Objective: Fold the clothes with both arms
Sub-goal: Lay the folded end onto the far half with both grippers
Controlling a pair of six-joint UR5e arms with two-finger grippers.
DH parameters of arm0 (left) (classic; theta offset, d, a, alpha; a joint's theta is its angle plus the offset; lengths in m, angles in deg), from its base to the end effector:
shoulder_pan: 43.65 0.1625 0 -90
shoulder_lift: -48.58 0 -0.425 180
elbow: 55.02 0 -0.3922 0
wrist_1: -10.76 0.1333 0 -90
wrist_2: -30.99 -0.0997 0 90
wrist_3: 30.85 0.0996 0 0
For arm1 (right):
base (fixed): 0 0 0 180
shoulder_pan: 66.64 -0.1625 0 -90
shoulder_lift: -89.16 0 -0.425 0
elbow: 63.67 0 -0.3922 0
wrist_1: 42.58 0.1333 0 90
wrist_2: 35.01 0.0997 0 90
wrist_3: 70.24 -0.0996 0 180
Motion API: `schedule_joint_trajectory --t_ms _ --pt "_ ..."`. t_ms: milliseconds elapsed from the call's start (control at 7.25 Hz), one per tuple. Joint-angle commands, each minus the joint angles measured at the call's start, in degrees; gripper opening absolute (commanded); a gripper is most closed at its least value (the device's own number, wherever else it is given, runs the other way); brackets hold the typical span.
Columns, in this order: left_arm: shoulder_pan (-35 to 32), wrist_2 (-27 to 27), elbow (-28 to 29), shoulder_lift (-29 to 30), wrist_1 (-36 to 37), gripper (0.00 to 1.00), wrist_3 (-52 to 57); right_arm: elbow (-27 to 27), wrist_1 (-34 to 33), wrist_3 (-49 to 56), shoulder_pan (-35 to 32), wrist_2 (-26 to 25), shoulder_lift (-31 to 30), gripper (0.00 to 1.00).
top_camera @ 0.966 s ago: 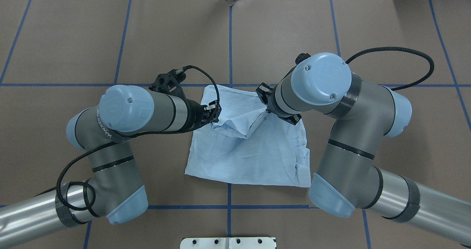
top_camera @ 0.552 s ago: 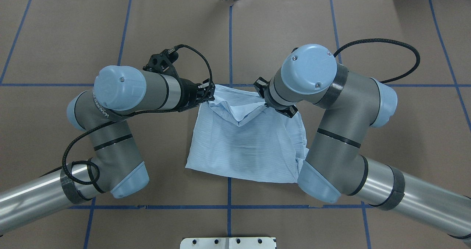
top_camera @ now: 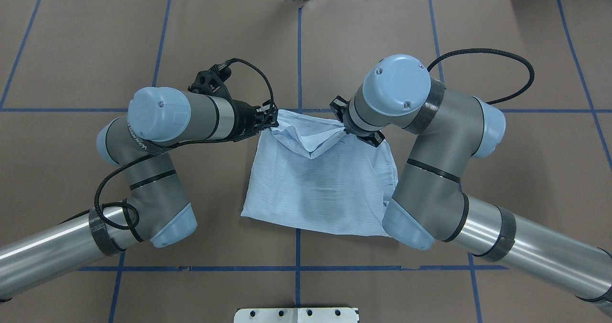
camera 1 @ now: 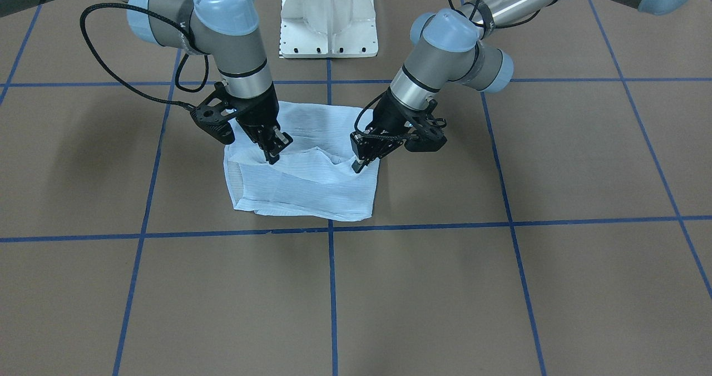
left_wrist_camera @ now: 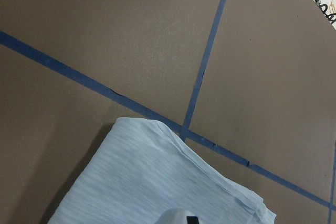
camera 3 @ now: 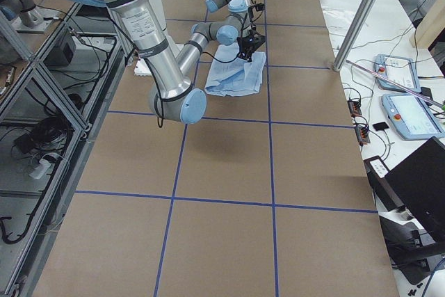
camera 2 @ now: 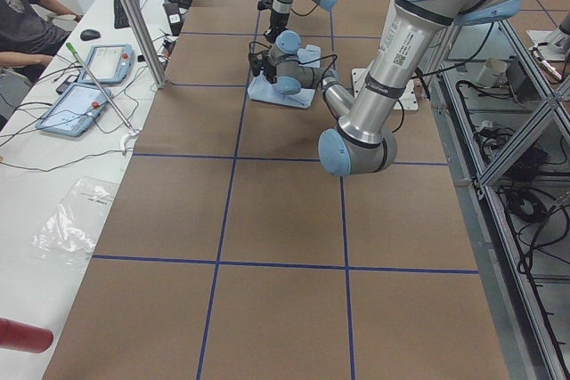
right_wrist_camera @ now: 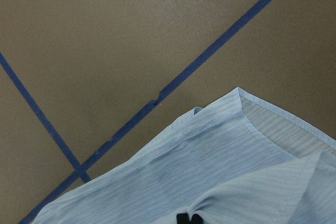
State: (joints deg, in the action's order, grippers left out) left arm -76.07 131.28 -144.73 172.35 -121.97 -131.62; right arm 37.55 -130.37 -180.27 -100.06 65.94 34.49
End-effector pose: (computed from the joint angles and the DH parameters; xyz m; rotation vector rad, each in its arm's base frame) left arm 0.5140 -0.4633 0.2260 0.1008 1.3487 -0.5181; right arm -0.4835 -0.4561 0.2140 -0.0816 -0.8881 0.7912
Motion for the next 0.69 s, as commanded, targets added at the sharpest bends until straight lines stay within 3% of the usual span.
schedule_joint_trajectory --t_ms 0,138,276,552 --pt "-0.1 -0.09 0.24 0.07 -0.16 0.0 -0.04 -0.5 0.16 -0.09 -0.51 0.3 0.0 0.35" --pt "-0.18 -0.18 0.24 -0.1 -0.16 0.56 -0.04 -1.98 0.42 -0.09 -0.51 0.3 0.35 0.99" --pt "-0.19 -0.18 0.15 -0.1 -0.16 1.0 -0.04 -2.87 0.95 0.0 -0.68 0.38 0.79 1.0" --pt "-1.49 -0.18 -0.02 -0.37 0.01 1.0 0.05 -2.79 1.22 -0.18 -0.77 0.99 1.32 1.0"
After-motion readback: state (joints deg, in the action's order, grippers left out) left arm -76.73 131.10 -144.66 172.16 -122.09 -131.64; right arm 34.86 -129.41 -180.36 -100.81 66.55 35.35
